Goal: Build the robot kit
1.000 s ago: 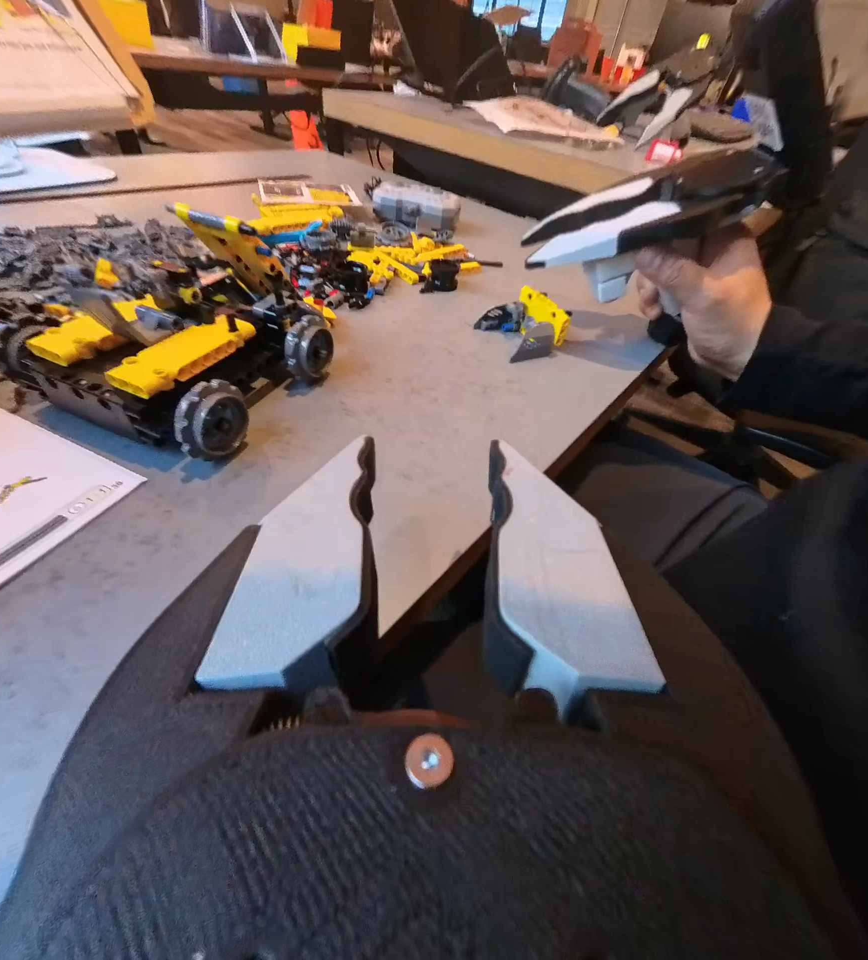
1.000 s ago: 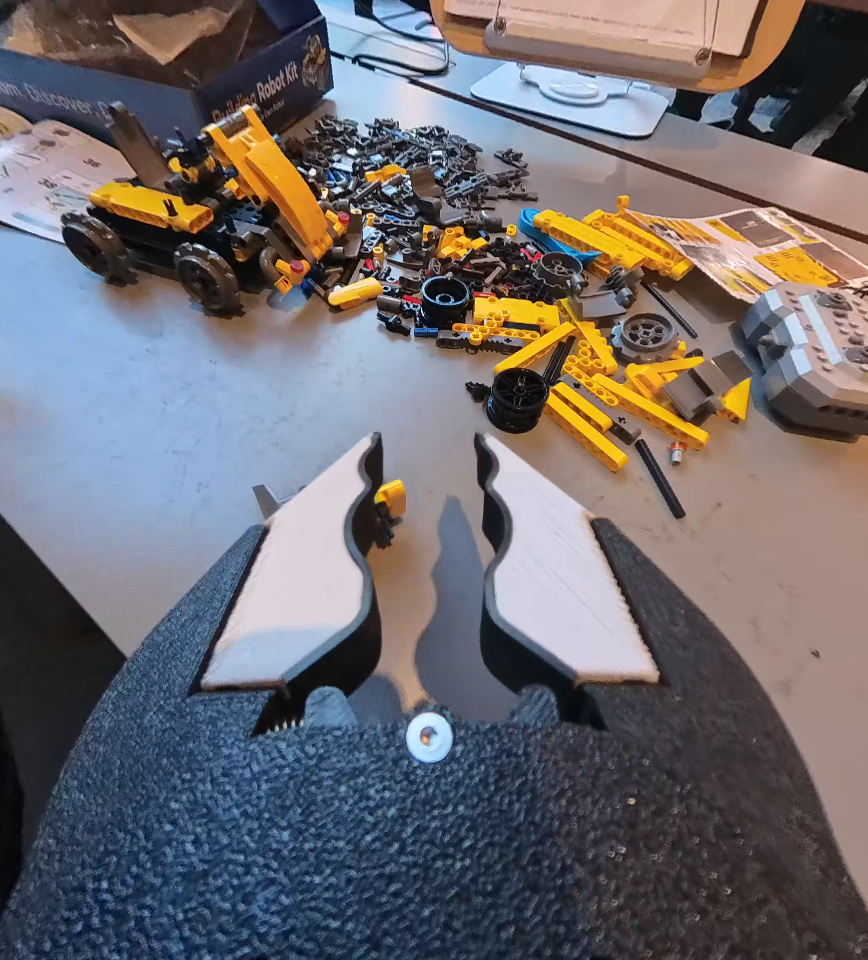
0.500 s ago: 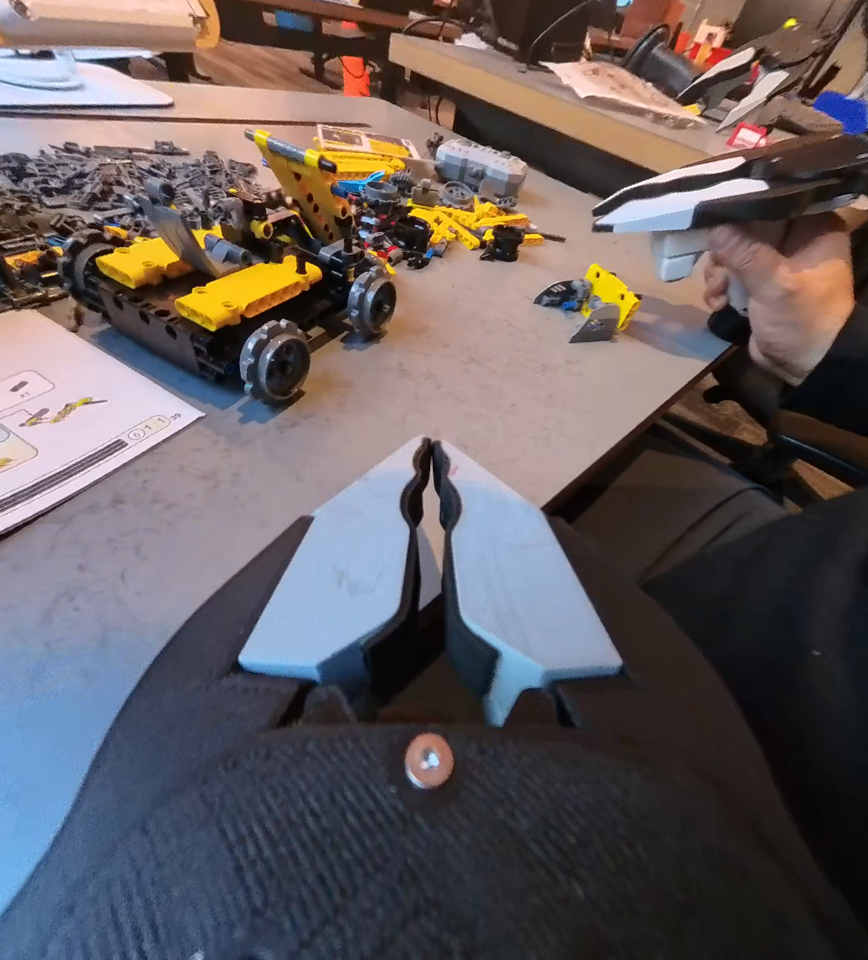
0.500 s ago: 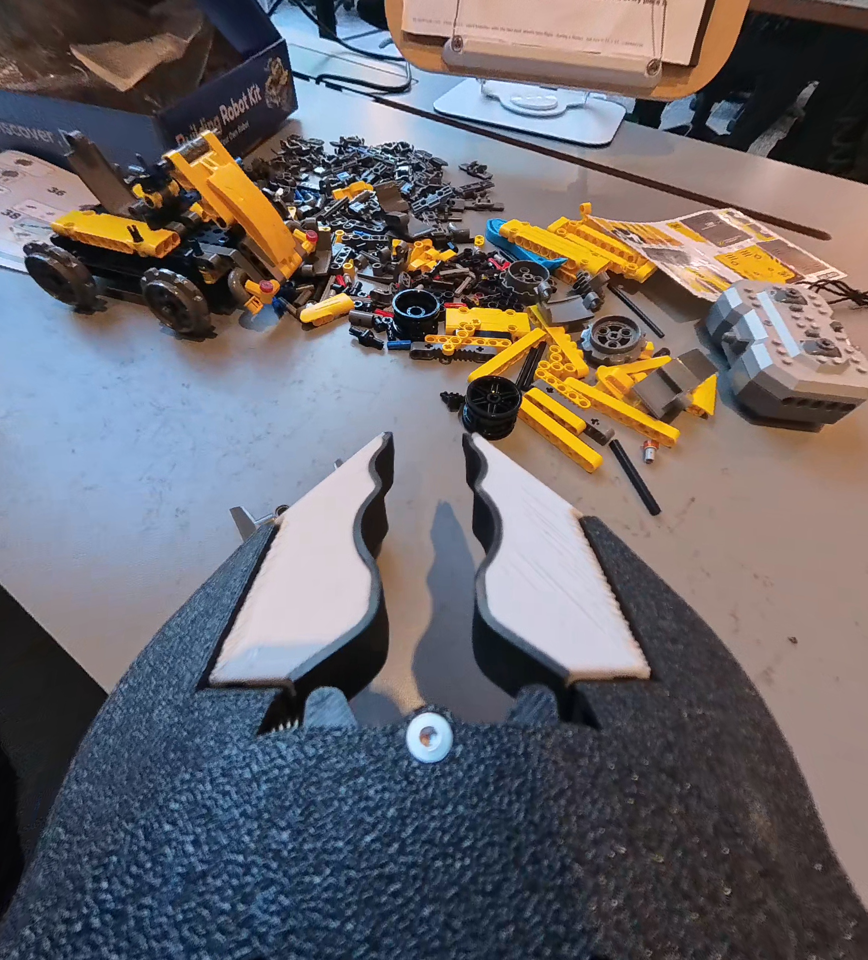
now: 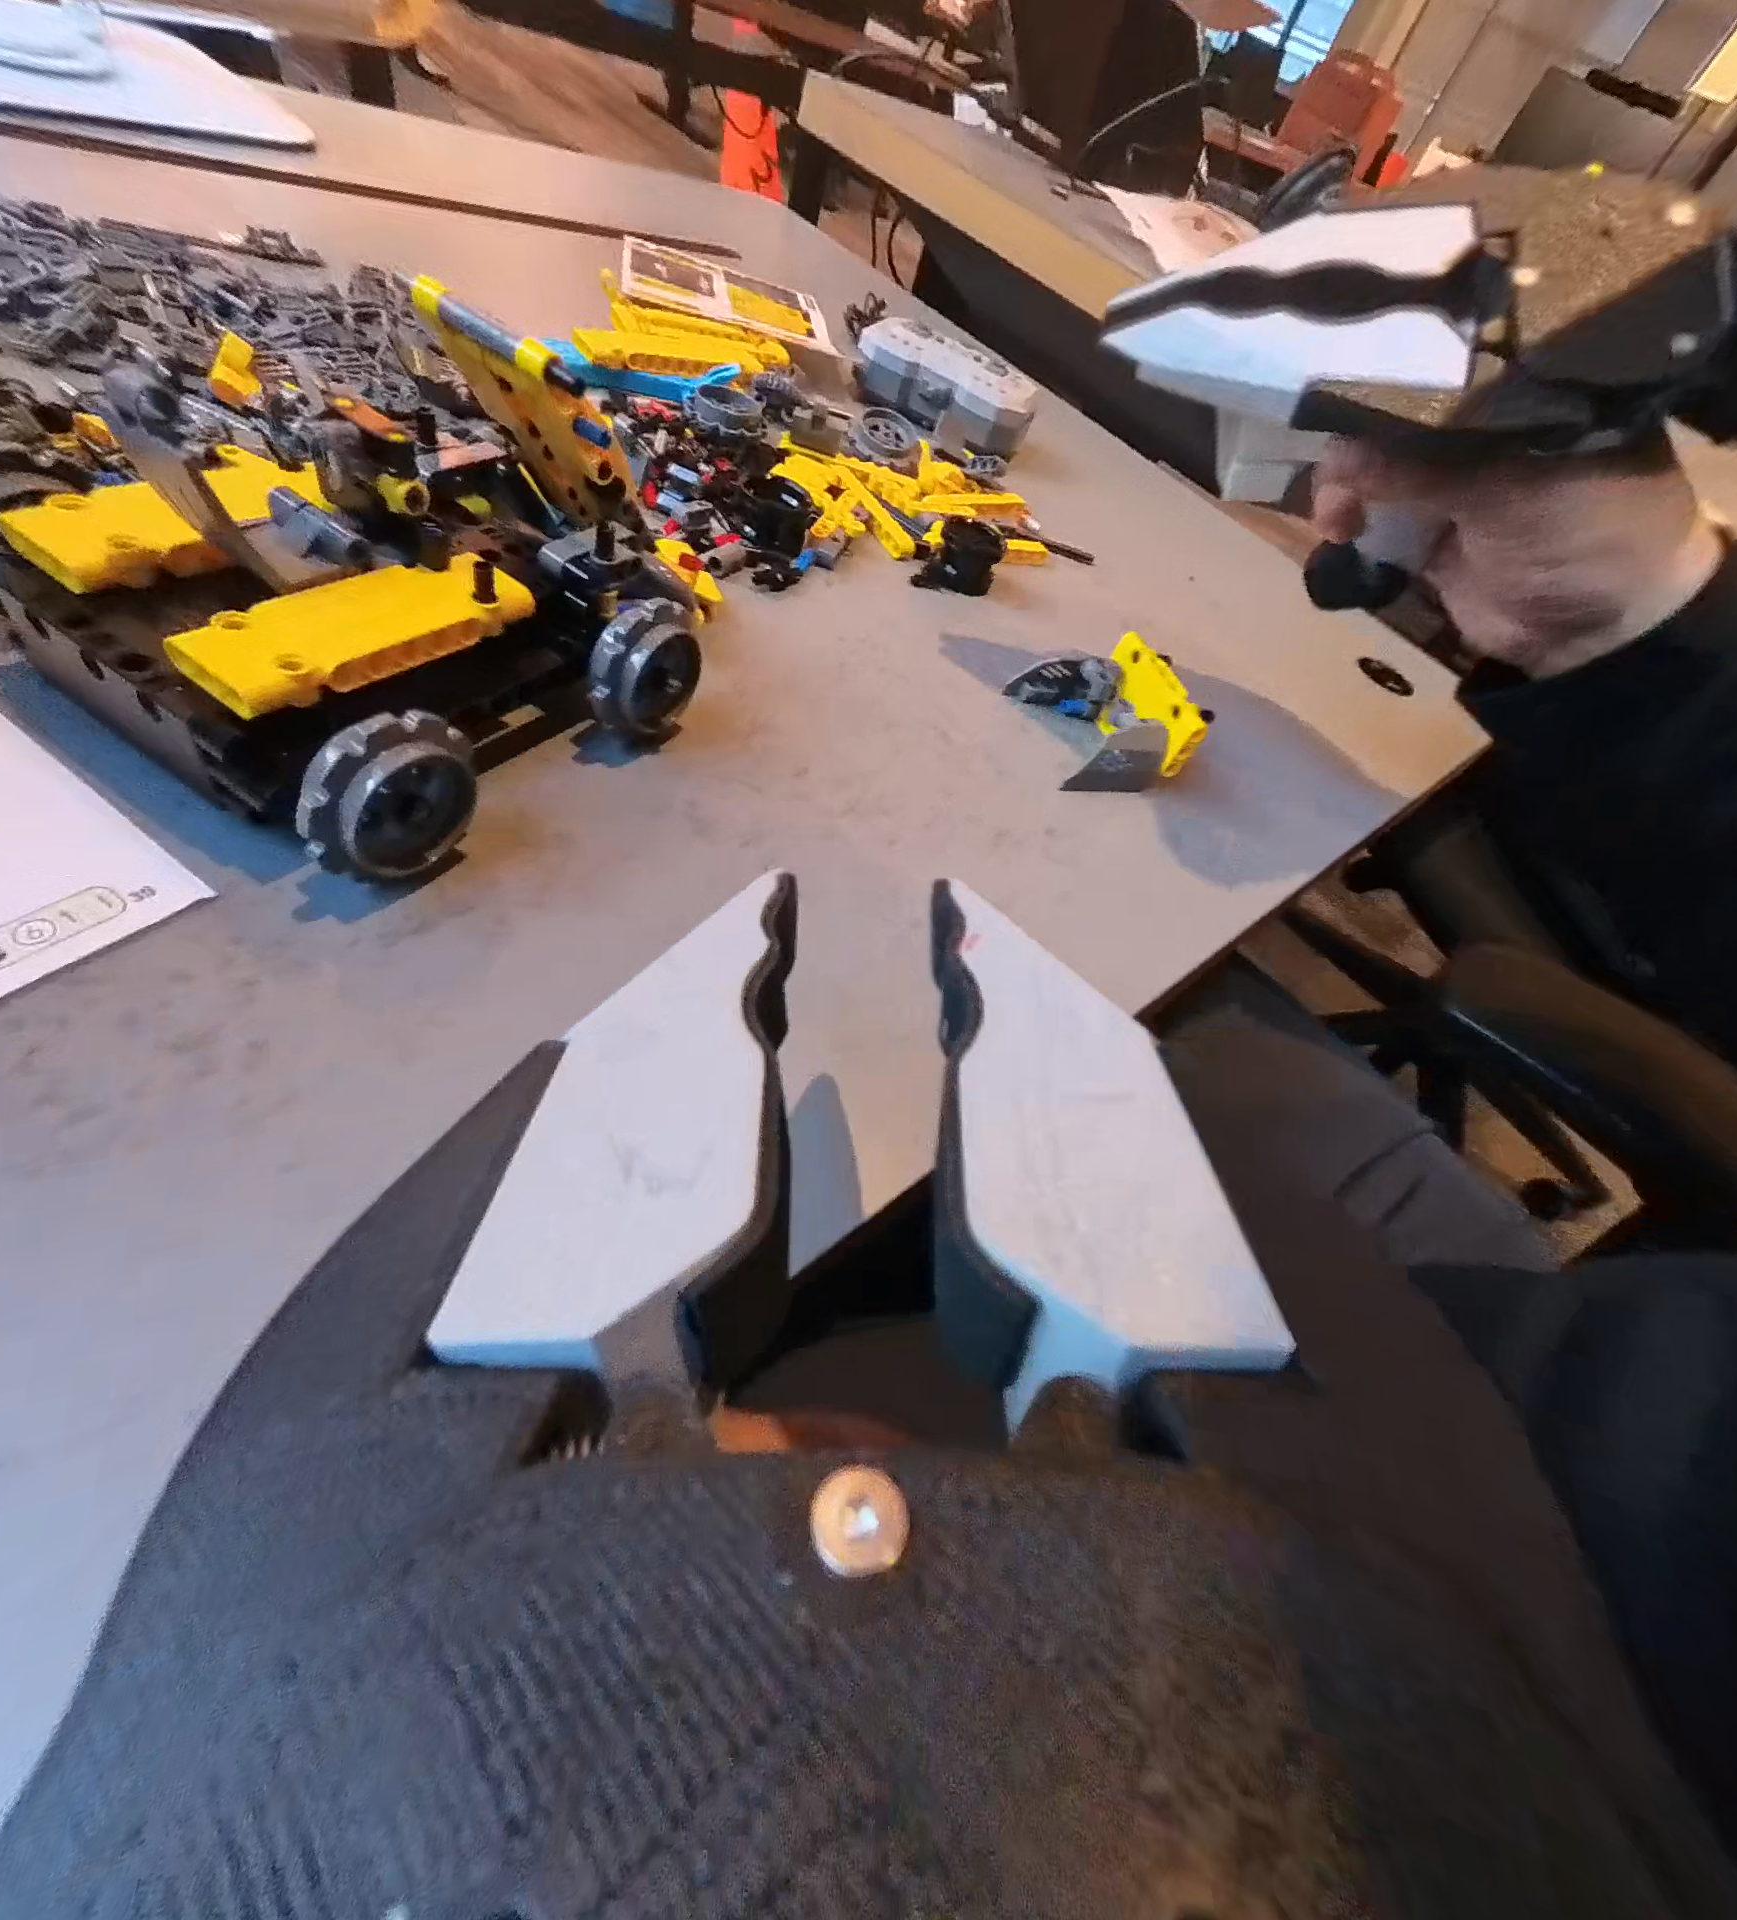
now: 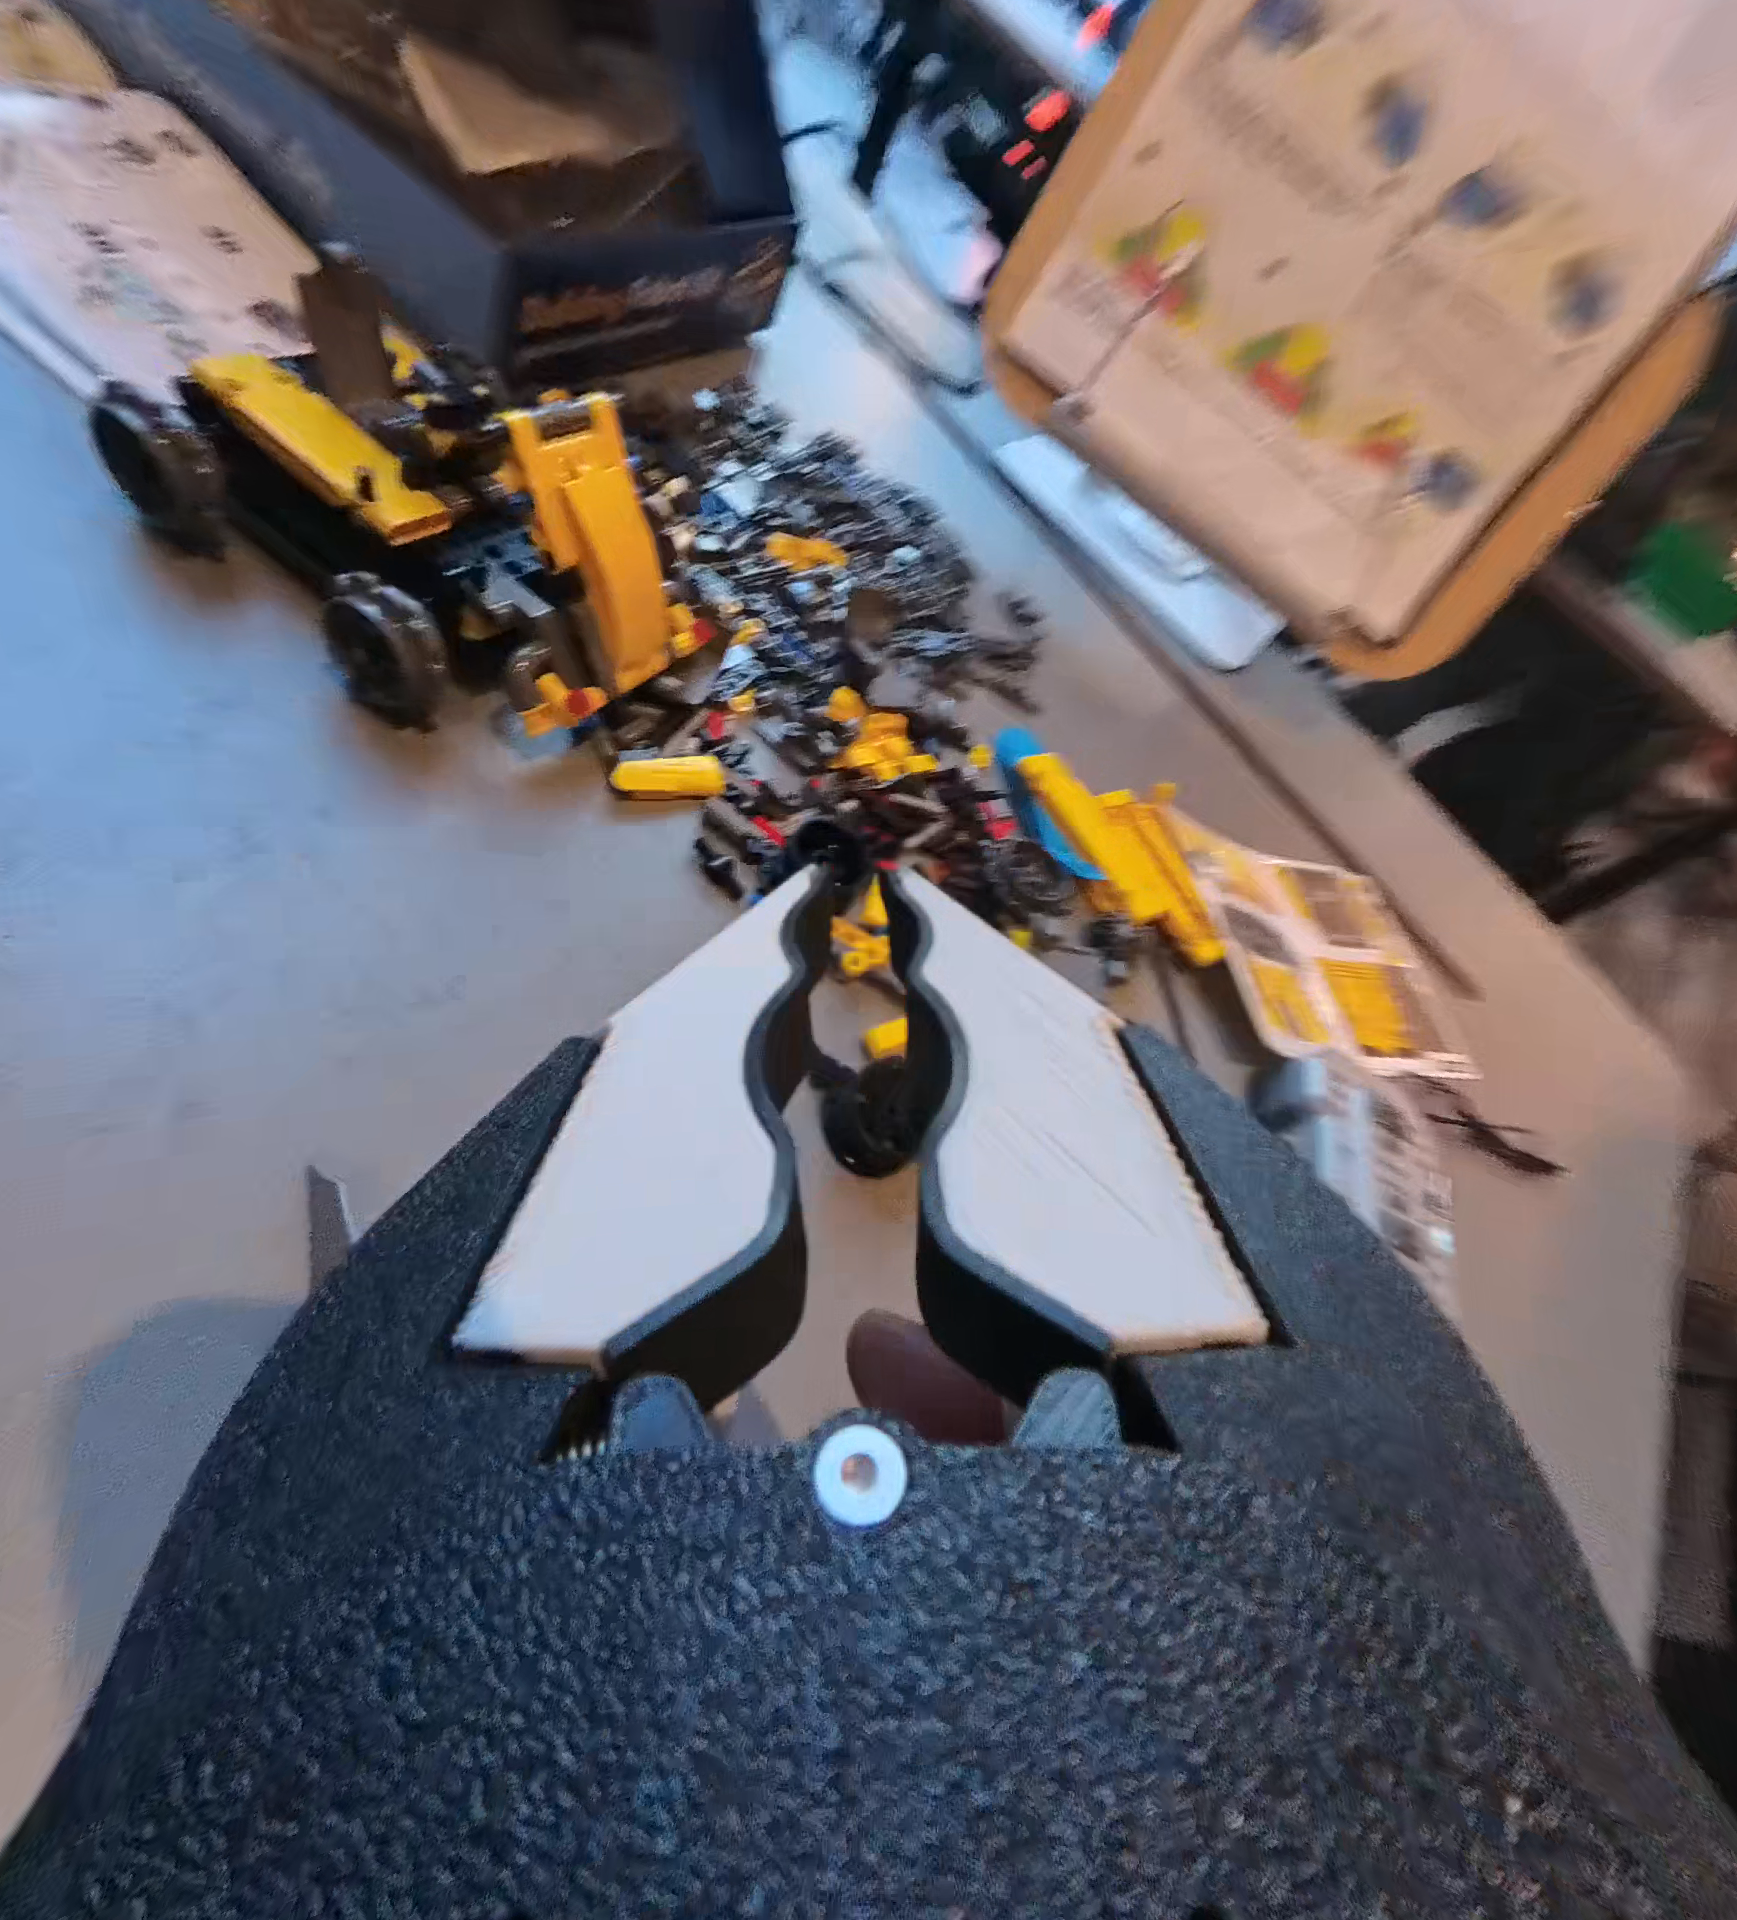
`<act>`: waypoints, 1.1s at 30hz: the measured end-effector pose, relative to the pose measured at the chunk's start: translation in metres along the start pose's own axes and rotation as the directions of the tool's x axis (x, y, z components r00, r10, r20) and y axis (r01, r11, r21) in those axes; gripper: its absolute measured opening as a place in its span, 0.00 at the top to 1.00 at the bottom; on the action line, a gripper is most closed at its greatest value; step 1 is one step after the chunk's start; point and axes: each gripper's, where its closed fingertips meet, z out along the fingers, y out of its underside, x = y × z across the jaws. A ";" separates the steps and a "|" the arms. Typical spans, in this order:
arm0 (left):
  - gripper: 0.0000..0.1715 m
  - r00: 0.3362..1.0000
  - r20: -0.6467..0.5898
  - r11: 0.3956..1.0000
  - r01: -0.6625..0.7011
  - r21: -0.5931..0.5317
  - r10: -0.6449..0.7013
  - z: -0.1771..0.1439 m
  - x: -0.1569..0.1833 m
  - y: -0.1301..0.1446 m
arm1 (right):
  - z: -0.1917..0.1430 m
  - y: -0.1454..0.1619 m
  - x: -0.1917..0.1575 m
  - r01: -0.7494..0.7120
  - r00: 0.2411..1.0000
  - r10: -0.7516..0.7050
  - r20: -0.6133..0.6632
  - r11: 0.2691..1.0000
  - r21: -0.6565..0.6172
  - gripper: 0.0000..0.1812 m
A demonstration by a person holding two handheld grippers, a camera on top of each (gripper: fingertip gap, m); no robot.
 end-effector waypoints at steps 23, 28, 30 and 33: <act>0.75 0.974 0.140 0.978 -0.191 0.079 0.179 -0.036 -0.068 -0.016 | 0.148 -0.002 0.001 0.012 0.942 0.134 0.306 0.902 -0.432 0.86; 0.76 0.988 0.134 0.993 -0.091 0.072 0.081 -0.047 -0.090 -0.007 | 0.187 0.004 -0.003 0.014 0.904 0.211 0.371 0.855 -0.518 0.86; 0.77 0.986 0.153 0.996 -0.070 0.055 0.061 -0.051 -0.101 0.001 | 0.194 0.015 -0.003 0.048 0.905 0.199 0.377 0.832 -0.553 0.86; 0.77 0.987 0.157 0.997 -0.049 0.064 0.038 -0.058 -0.106 0.006 | 0.197 0.029 -0.010 0.046 0.890 0.234 0.391 0.807 -0.589 0.87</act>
